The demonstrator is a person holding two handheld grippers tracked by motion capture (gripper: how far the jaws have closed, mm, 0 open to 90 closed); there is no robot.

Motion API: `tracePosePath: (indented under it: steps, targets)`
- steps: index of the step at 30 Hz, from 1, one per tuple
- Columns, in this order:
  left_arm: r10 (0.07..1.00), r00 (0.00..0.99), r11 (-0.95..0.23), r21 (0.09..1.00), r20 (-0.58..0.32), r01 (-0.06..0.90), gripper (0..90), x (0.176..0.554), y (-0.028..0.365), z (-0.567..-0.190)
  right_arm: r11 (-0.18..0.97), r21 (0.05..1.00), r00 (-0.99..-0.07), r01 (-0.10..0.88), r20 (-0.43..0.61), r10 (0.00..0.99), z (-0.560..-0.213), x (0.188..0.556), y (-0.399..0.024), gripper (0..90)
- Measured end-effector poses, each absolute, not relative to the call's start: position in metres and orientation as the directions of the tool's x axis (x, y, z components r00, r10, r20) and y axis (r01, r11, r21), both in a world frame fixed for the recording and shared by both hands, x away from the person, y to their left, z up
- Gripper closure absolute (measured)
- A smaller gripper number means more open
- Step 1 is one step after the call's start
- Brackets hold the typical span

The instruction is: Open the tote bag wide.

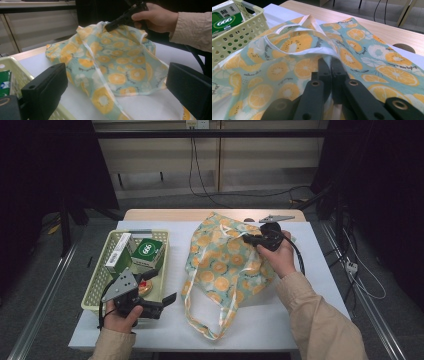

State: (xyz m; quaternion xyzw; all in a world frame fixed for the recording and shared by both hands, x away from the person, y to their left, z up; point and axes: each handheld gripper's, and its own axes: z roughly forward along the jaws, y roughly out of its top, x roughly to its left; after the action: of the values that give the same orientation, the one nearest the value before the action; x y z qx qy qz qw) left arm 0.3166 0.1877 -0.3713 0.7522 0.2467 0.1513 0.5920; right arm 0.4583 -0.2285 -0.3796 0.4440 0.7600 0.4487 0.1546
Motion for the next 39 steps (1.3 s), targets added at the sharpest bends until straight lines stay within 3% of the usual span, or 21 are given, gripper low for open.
tracePosePath:
  steps: [18, 39]
  targets:
    - [0.57, 0.82, -0.22, 0.952, -0.051, 0.212, 3.1, 0.347, 0.21, -0.357, 0.235, 0.831, -0.608, 0.504, 0.149, 0.78, -0.372, 0.445, -0.232, 88.2]
    - [0.601, 0.795, -0.237, 0.931, -0.084, 0.277, 3.1, 0.377, 0.238, -0.373, 0.257, 0.828, -0.626, 0.498, 0.138, 0.768, -0.378, 0.437, -0.232, 88.0]
